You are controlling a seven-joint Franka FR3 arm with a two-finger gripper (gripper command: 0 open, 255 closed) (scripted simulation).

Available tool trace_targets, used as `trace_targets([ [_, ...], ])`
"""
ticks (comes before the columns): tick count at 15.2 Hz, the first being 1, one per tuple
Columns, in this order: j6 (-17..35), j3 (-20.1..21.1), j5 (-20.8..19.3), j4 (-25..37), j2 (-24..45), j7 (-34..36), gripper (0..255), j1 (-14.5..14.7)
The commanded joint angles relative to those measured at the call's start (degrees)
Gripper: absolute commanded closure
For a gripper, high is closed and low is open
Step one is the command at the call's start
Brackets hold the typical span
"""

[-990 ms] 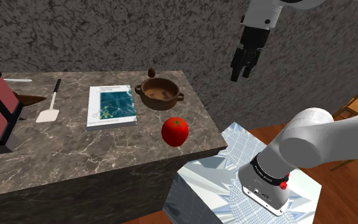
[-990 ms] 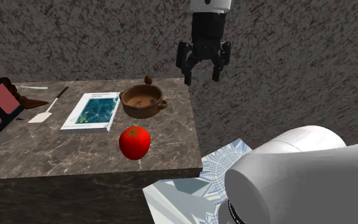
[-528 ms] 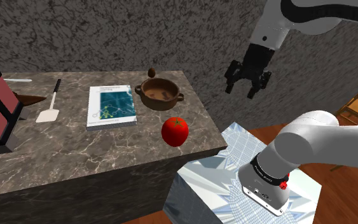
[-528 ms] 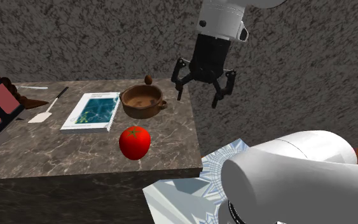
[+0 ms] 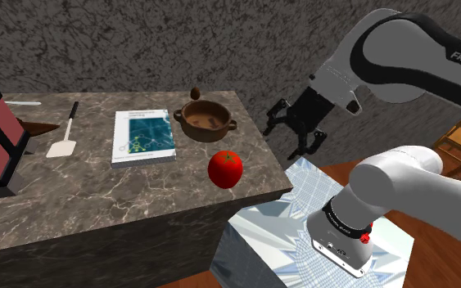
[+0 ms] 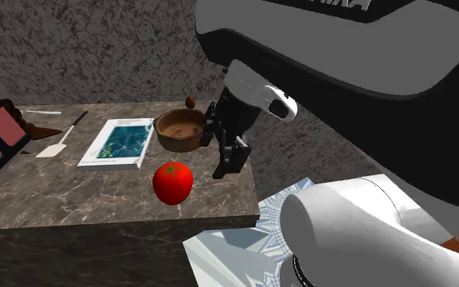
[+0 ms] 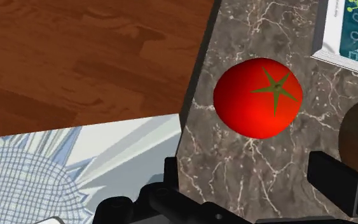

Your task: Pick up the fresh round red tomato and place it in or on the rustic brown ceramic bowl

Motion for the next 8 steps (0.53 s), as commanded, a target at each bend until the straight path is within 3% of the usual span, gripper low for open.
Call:
trace_targets([
  [1,2.8,7.5,8.7,-2.1,-4.3,16.3,0,-0.7],
  [5,9.7,23.7,22.5,-1.5,-6.6,44.2,0,-3.6],
  [8,11.9,27.1,25.8,-1.8,-5.0,43.5,0,-3.5],
])
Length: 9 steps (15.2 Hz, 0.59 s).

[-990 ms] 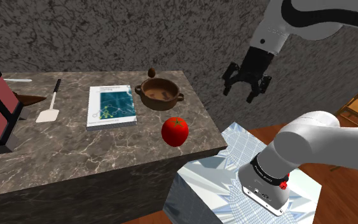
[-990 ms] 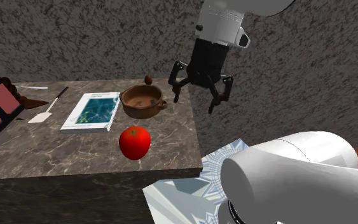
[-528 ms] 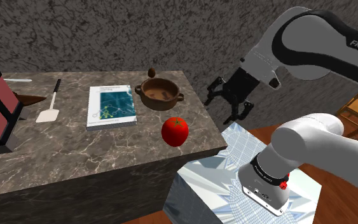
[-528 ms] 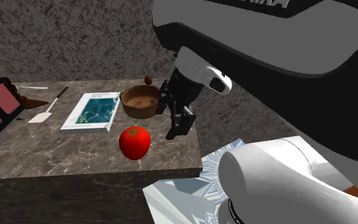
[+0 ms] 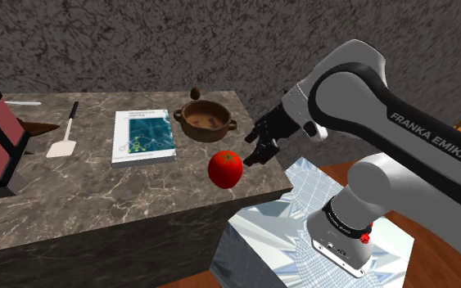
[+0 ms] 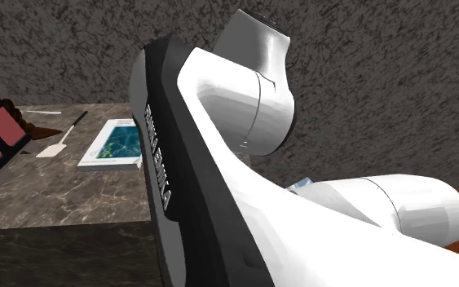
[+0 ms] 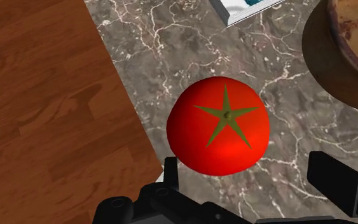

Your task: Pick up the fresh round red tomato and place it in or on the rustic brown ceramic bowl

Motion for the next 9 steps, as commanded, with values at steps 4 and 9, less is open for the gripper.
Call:
trace_targets([
  [4,3.7,6.3,6.2,0.1,2.9,-0.4,0,-0.7],
  [9,4.1,7.0,6.9,0.1,3.3,-0.6,0,-0.8],
])
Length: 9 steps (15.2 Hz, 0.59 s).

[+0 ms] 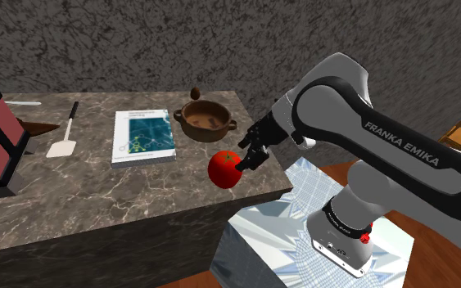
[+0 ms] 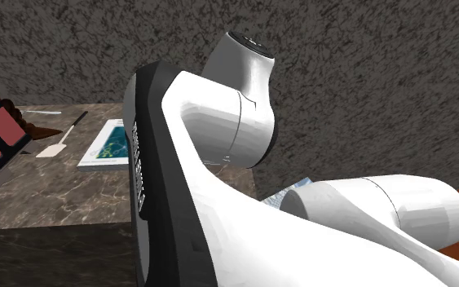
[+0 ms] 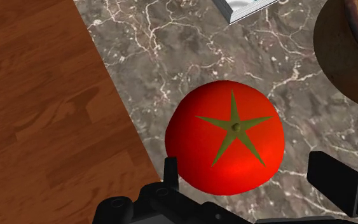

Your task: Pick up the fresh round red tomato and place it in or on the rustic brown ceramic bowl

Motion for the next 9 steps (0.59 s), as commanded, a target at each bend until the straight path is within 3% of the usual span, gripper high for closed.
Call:
trace_targets([
  [1,0.0,0.1,0.1,0.0,0.0,0.0,0,0.0],
  [3,0.0,0.0,0.0,0.0,0.0,0.0,0,0.0],
  [4,0.0,0.0,0.0,0.0,0.0,0.0,255,0.0],
  [9,0.0,0.1,0.1,0.0,0.0,0.0,255,0.0],
])
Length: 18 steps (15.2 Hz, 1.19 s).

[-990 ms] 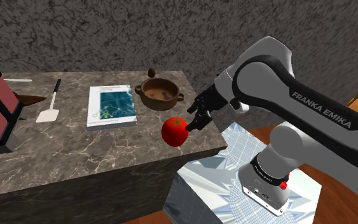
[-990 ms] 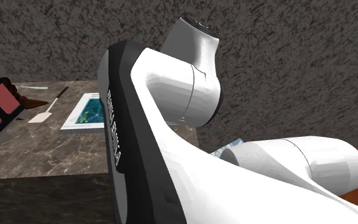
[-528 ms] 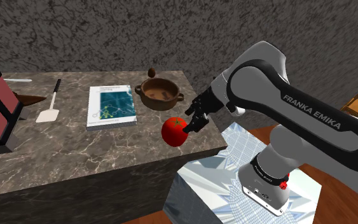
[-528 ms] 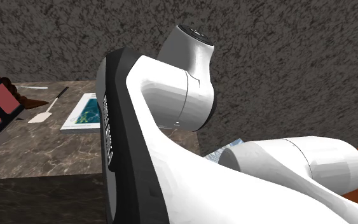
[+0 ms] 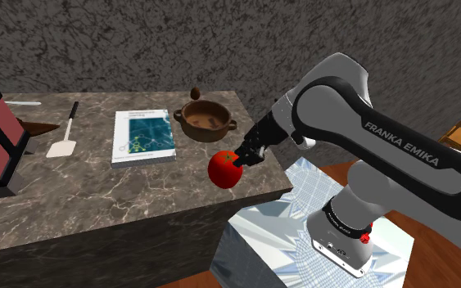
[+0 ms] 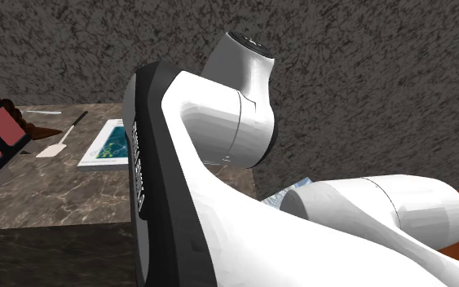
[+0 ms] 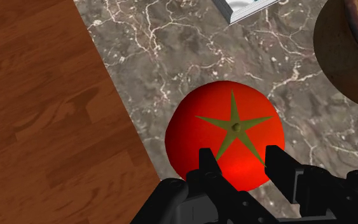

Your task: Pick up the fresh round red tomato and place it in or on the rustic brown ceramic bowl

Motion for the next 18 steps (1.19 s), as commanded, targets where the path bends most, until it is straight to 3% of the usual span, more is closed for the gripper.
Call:
trace_targets([
  [1,0.0,0.0,0.0,0.0,0.0,0.0,255,0.0],
  [4,0.0,0.0,0.0,0.0,0.0,0.0,255,0.0],
  [18,-7.4,-11.7,-12.4,6.8,-1.7,3.8,255,-3.1],
])
